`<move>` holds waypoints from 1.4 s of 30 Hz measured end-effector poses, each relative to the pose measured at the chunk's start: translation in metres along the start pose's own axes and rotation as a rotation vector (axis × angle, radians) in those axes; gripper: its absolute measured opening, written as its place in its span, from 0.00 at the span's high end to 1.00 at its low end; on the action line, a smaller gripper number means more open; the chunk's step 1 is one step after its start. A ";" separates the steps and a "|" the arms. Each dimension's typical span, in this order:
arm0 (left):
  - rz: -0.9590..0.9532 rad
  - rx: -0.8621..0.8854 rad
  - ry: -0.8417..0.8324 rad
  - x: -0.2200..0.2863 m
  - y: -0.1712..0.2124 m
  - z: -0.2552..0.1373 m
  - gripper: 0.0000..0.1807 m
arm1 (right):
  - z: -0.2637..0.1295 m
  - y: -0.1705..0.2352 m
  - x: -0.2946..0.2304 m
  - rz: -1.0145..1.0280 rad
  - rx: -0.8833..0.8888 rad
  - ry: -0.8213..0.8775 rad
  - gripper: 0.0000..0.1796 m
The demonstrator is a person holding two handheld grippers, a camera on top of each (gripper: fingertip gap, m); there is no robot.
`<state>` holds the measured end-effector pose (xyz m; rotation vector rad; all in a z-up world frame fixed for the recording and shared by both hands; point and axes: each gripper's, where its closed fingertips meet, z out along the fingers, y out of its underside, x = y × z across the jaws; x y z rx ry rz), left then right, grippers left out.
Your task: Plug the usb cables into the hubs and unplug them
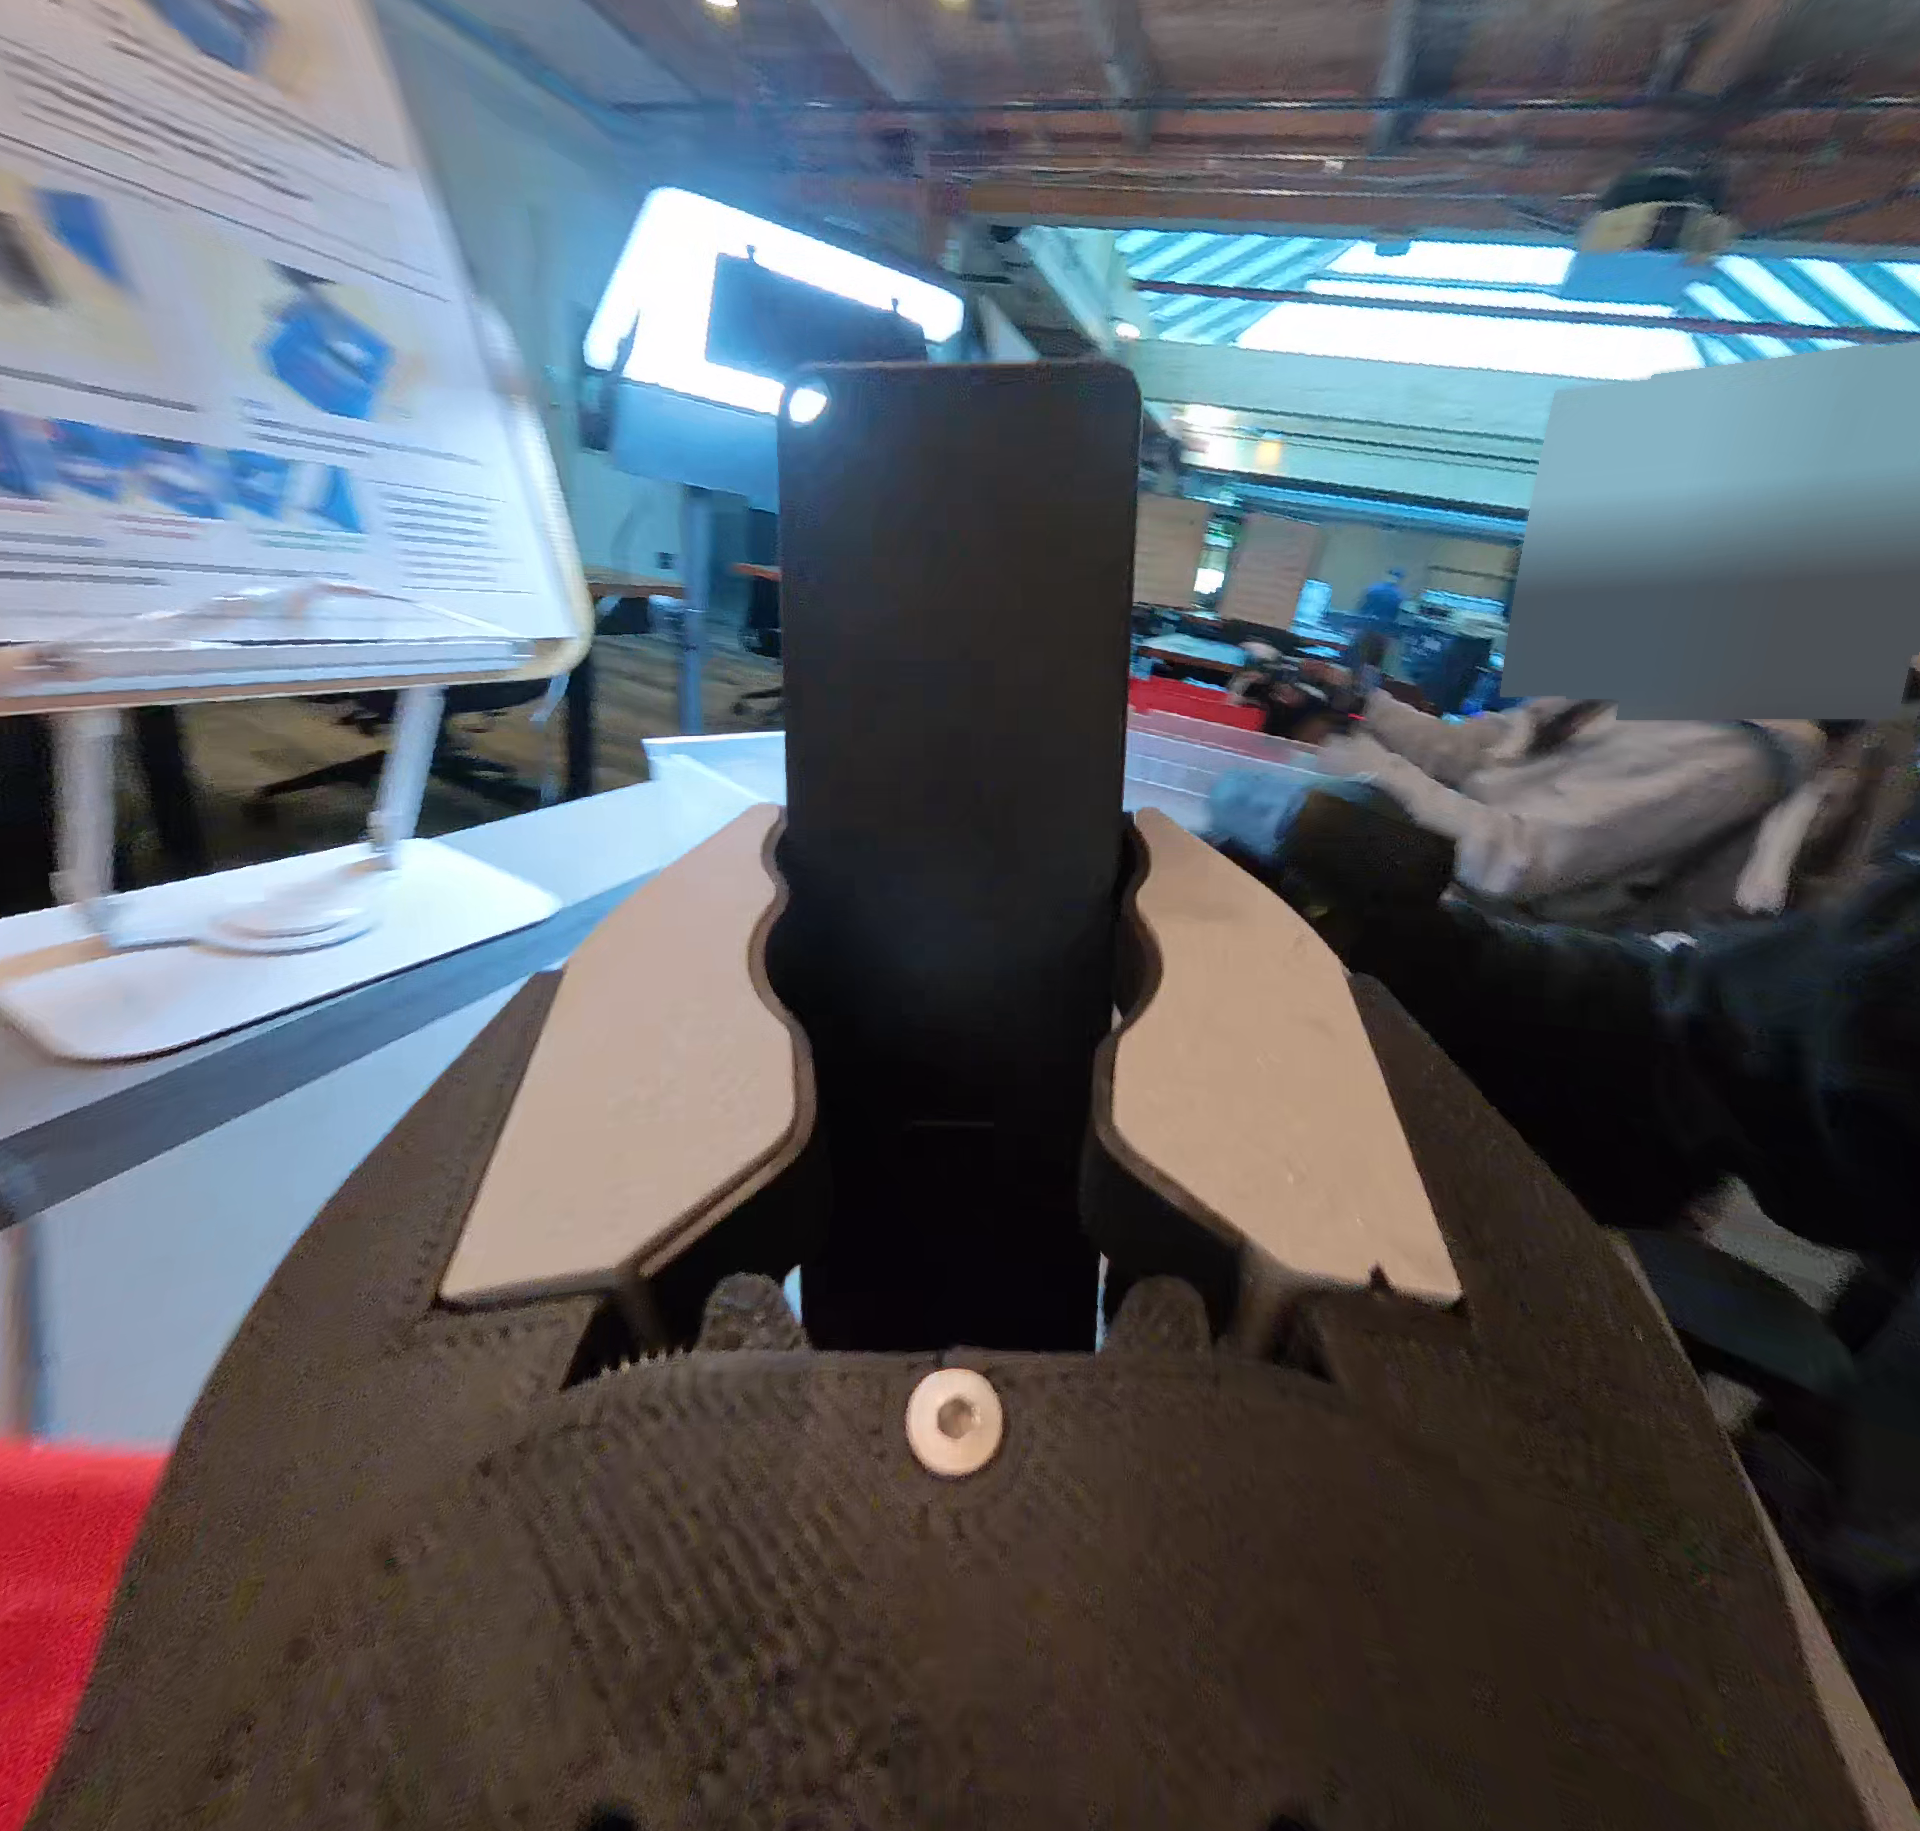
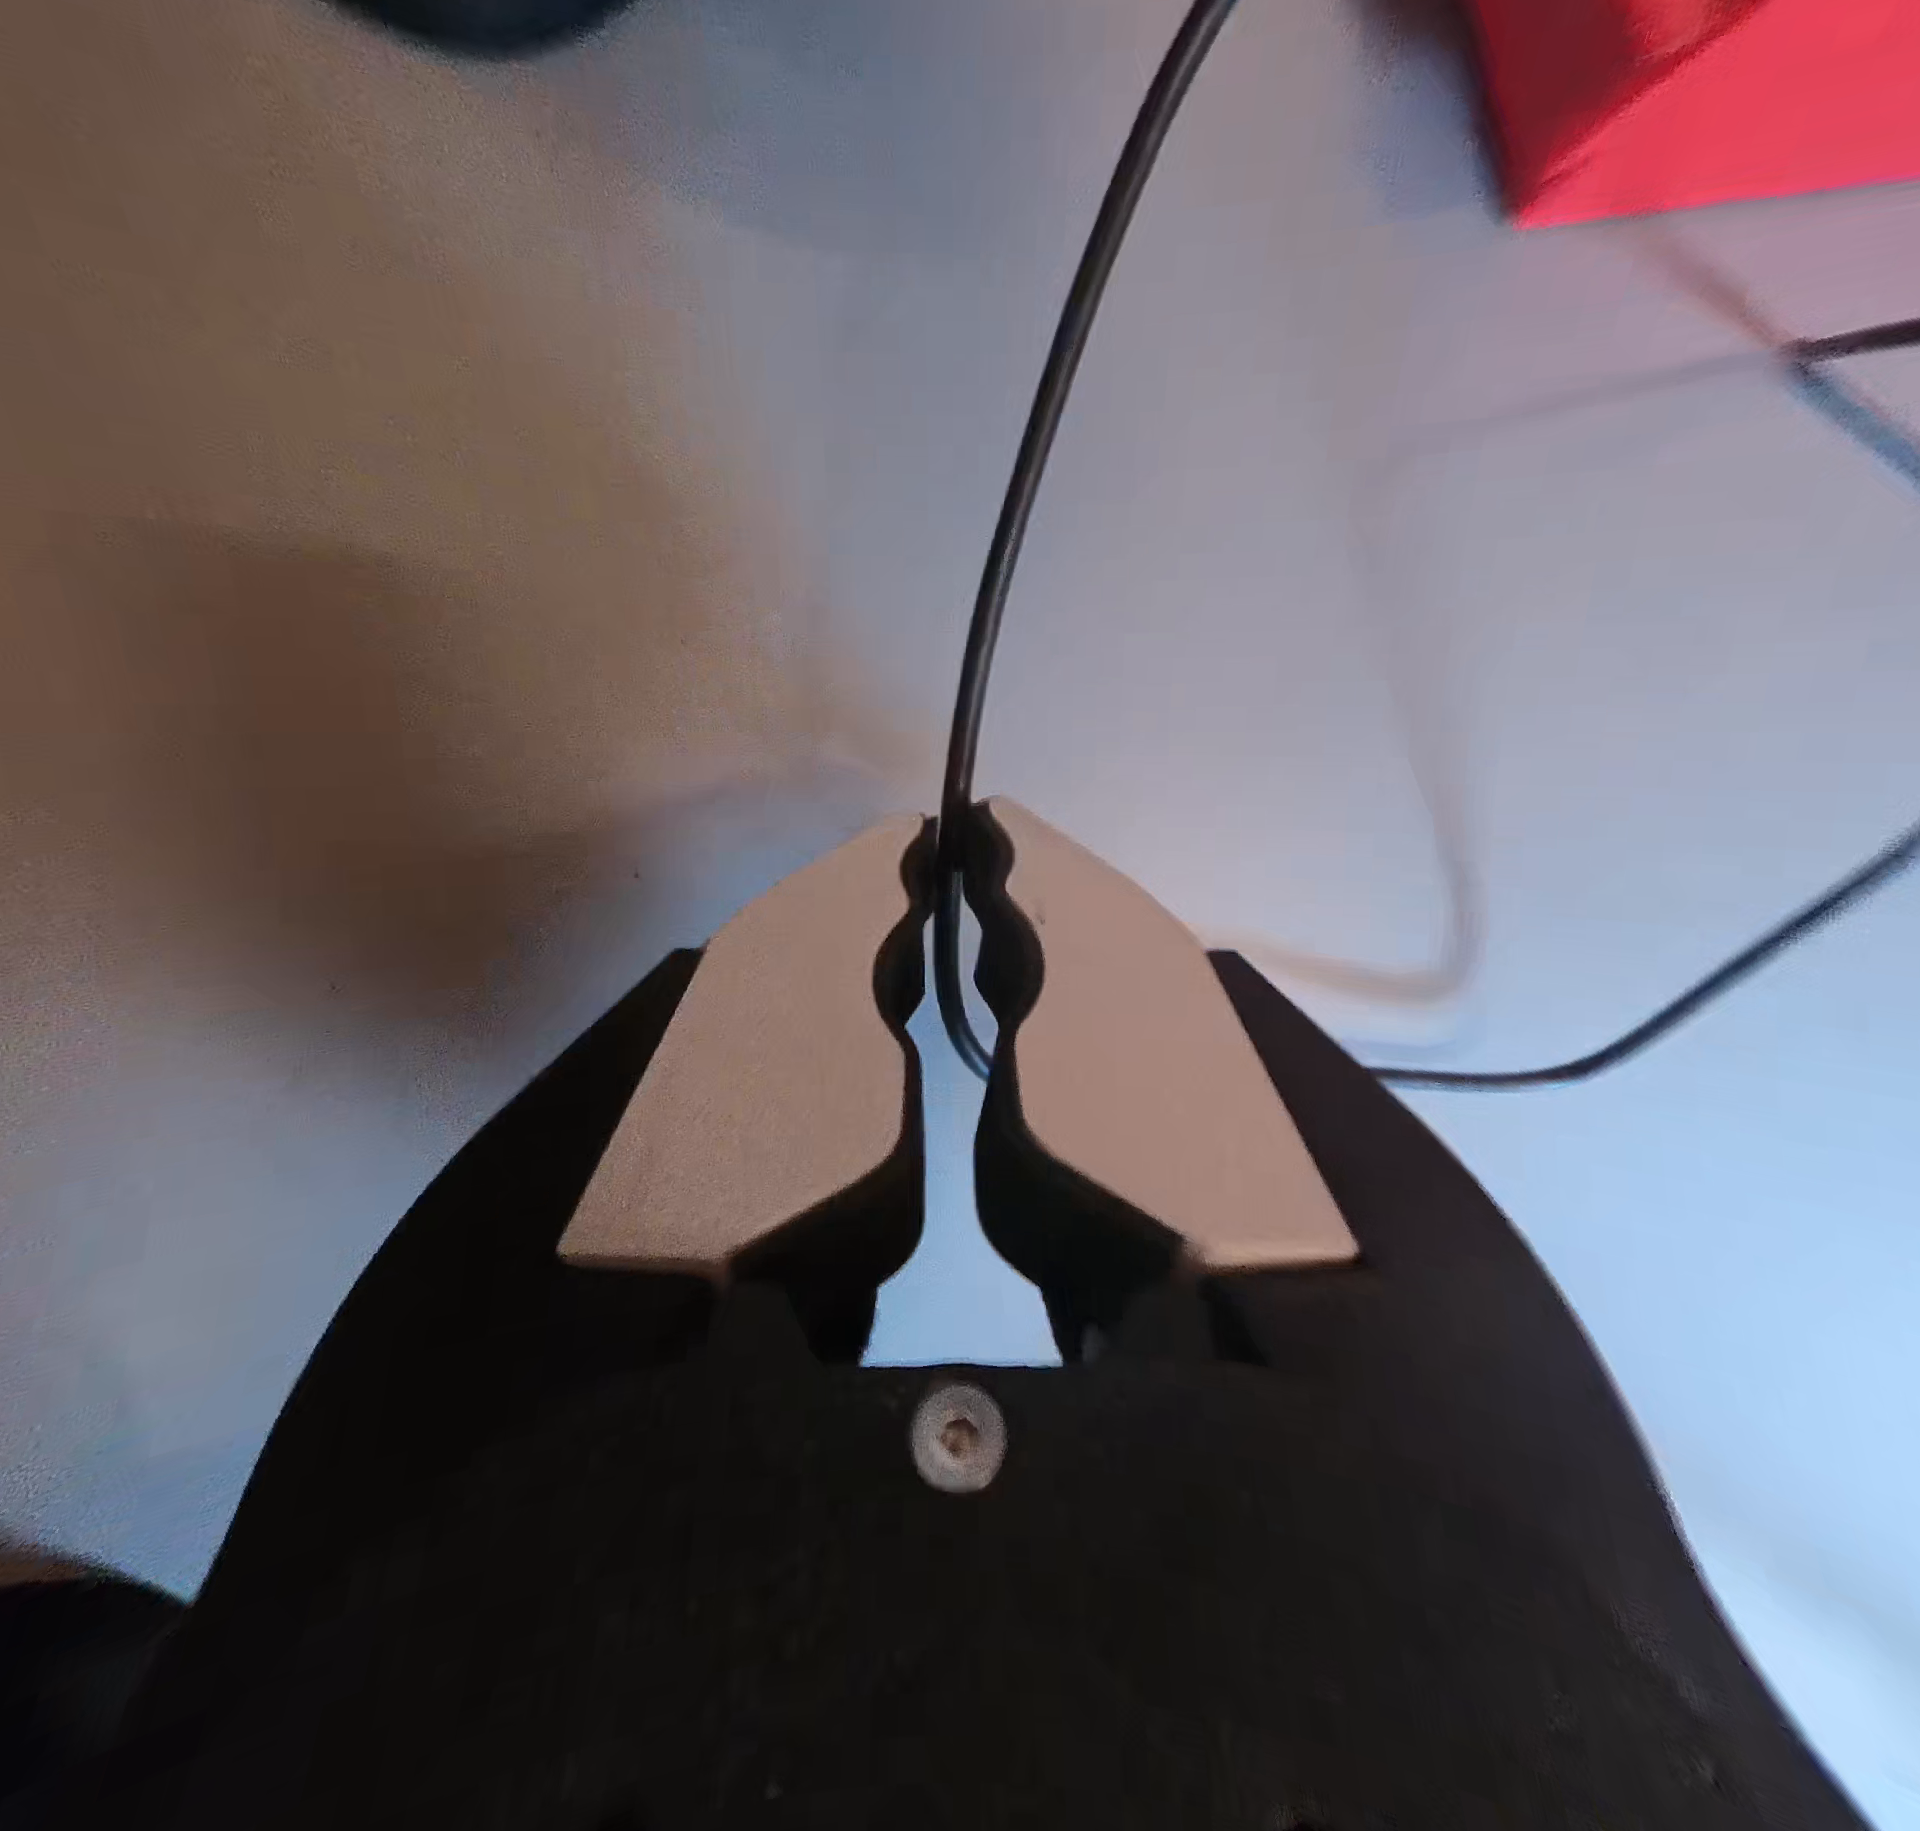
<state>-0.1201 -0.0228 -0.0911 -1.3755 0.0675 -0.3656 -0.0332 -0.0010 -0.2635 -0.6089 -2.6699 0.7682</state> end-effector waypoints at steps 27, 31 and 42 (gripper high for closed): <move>0.112 -0.090 0.094 0.086 -0.139 0.061 0.38 | -0.417 -0.117 -0.002 -0.274 0.451 1.324 0.96; 0.063 -0.293 0.075 0.080 -0.090 0.069 0.68 | -0.385 -0.107 0.002 -0.219 0.307 1.180 0.95; -0.300 -0.716 0.055 0.051 0.116 0.035 0.68 | -0.166 -0.035 0.006 0.044 0.182 0.565 0.94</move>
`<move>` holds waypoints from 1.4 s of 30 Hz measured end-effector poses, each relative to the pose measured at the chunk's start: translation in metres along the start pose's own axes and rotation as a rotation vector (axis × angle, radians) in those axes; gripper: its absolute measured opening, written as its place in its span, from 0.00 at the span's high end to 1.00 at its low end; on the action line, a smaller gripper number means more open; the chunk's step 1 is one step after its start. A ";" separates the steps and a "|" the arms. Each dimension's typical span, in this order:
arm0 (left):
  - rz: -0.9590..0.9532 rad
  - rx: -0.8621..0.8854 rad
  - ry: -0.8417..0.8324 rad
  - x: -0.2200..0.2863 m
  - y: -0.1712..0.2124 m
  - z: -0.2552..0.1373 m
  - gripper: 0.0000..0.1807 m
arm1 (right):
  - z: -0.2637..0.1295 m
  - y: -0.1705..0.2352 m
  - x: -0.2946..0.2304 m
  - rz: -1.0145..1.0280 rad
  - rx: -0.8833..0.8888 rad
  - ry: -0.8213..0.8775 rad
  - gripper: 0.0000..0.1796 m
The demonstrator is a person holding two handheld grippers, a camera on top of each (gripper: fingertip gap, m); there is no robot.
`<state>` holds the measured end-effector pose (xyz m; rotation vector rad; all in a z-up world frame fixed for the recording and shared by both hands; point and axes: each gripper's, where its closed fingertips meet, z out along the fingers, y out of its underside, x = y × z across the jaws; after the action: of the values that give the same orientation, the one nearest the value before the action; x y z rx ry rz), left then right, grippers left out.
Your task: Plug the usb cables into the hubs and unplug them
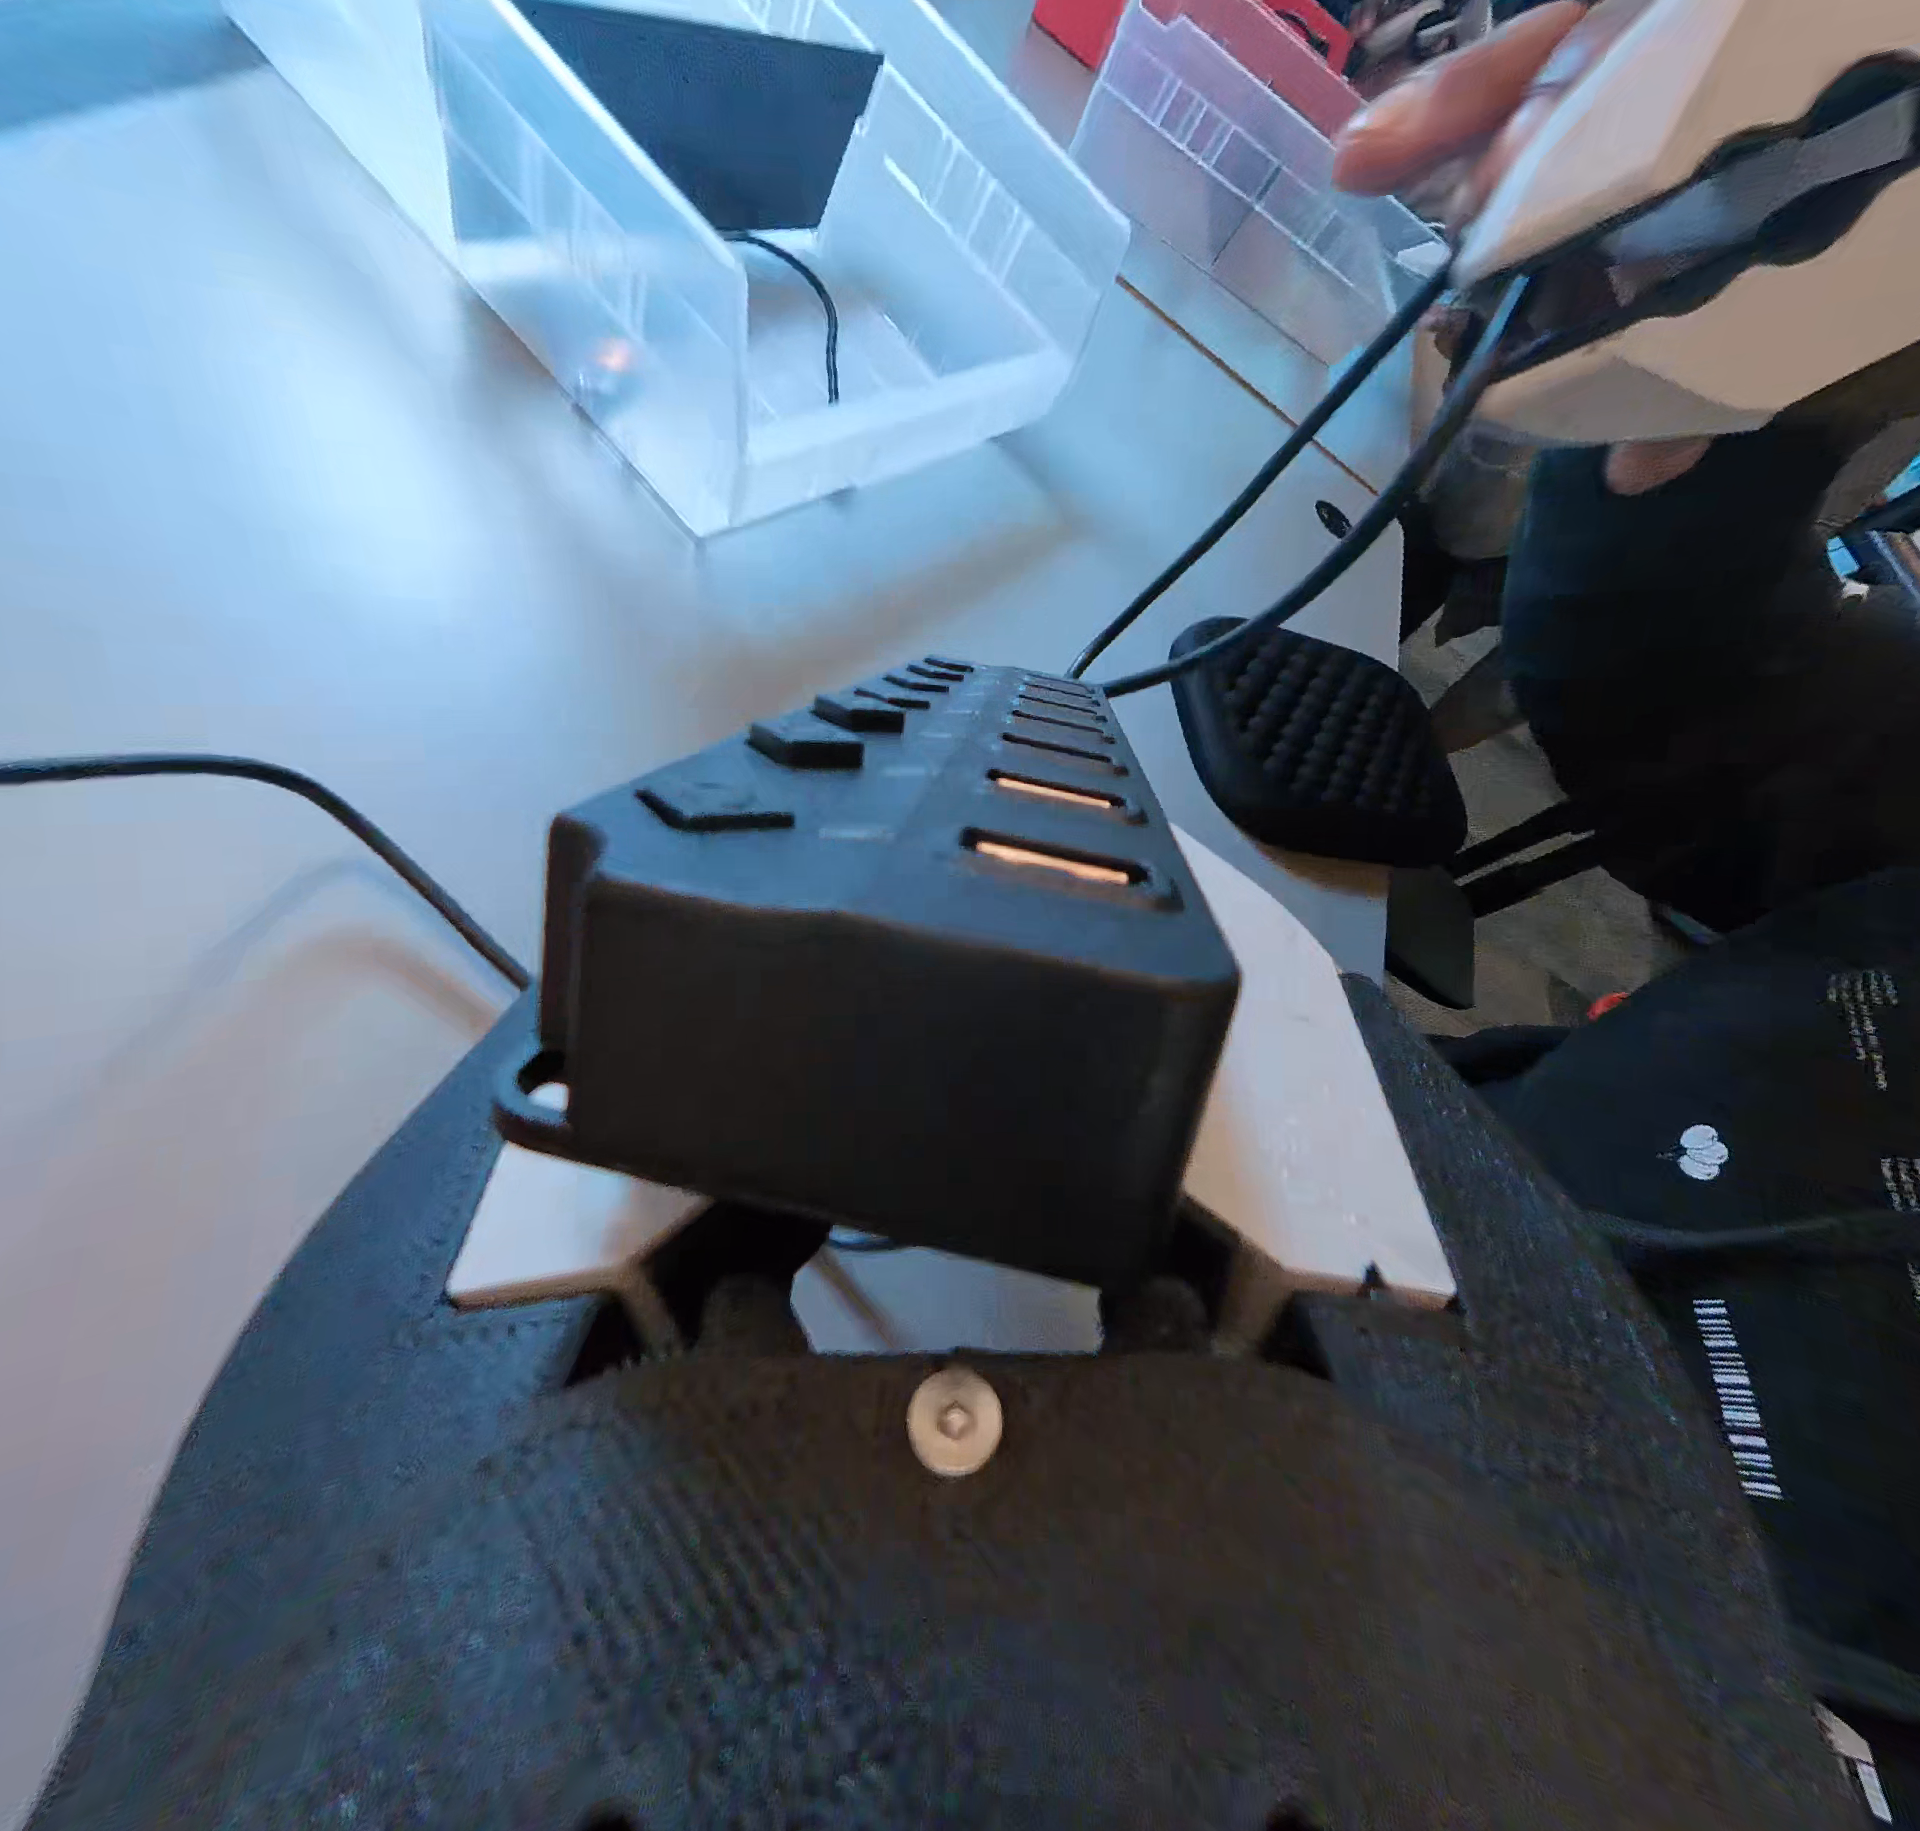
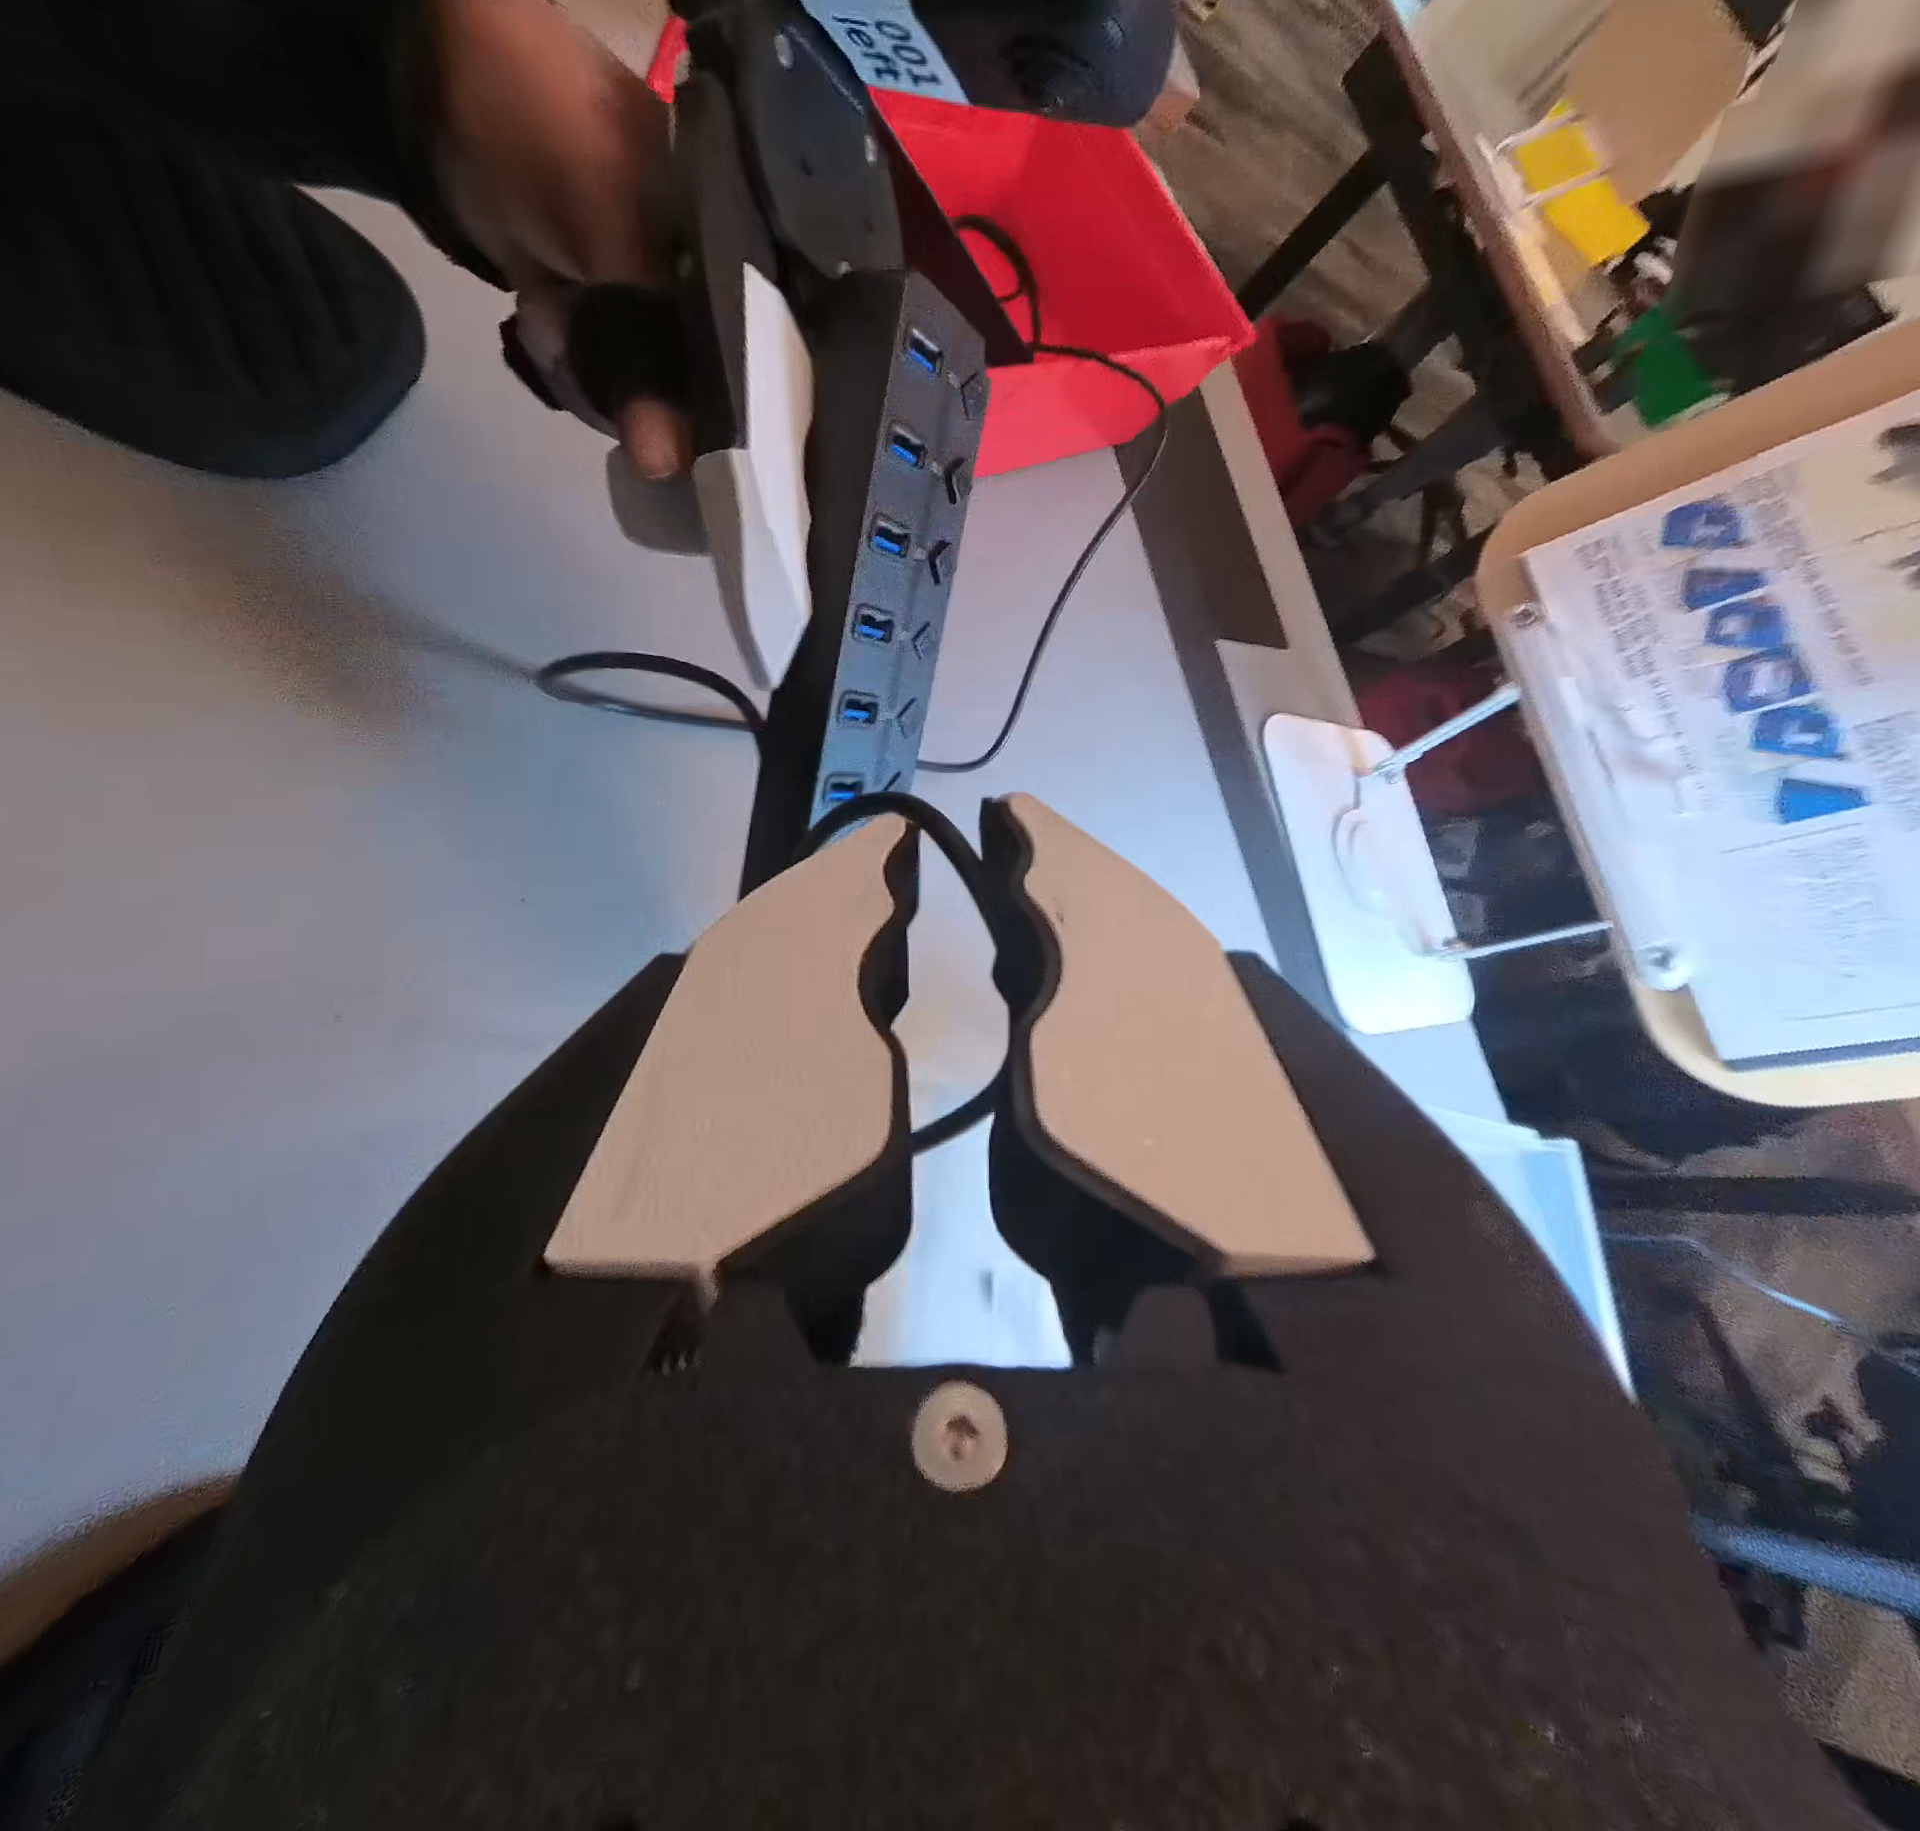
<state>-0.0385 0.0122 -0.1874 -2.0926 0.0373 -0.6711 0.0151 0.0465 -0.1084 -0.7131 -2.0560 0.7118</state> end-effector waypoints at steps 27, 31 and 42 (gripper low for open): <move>0.164 0.063 0.713 0.107 0.012 -0.023 0.68 | 0.018 -0.047 -0.084 0.114 0.516 -0.466 0.81; 0.113 0.339 0.478 0.063 -0.043 -0.069 0.73 | -0.003 -0.043 -0.039 0.123 0.447 -0.319 0.86; 0.174 0.560 -0.017 -0.015 -0.052 -0.139 0.77 | -0.085 -0.014 0.186 -0.184 -0.119 0.491 0.85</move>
<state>-0.1286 -0.0598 -0.0924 -1.5358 0.0183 -0.4876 -0.0098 0.1866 0.0395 -0.6750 -1.6893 0.2739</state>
